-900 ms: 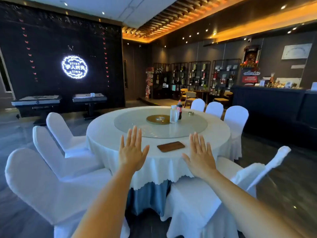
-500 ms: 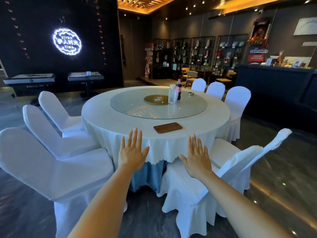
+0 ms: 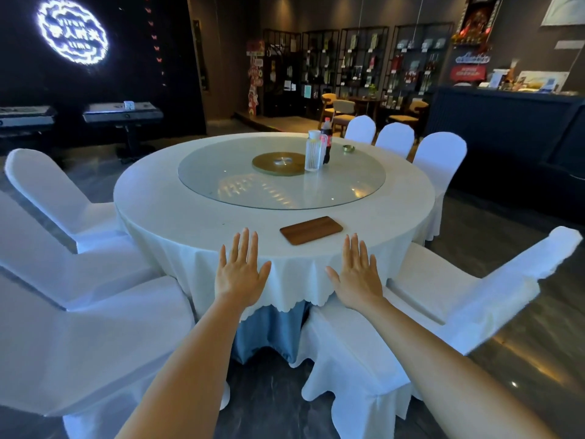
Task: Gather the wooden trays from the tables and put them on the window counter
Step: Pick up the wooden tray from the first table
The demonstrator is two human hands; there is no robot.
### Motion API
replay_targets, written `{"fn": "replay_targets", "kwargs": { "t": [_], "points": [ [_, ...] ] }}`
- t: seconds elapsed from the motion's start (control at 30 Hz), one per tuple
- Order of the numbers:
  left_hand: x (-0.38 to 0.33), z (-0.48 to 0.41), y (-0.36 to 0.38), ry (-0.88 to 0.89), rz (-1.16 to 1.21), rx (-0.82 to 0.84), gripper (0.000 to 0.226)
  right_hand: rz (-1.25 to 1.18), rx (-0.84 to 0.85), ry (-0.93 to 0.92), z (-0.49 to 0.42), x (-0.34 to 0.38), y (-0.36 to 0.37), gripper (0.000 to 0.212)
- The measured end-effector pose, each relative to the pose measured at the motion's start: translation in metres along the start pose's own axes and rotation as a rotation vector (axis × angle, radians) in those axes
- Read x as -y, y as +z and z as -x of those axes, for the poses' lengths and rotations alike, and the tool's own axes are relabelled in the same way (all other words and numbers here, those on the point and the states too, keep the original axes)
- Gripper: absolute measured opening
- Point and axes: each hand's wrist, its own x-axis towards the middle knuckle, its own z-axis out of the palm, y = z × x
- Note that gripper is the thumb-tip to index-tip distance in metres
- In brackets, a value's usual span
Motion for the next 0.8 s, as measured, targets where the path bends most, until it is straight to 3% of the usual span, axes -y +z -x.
{"fn": "replay_targets", "kwargs": {
  "t": [0.47, 0.8],
  "points": [
    [0.002, -0.206, 0.087, 0.068, 0.040, 0.214, 0.066, -0.064, 0.058, 0.132, -0.207, -0.019, 0.038, 0.072],
    [-0.031, -0.325, 0.168, -0.168, 0.126, 0.359, 0.066, -0.071, 0.200, 0.045, -0.370, -0.065, 0.087, 0.073]
  ]
}}
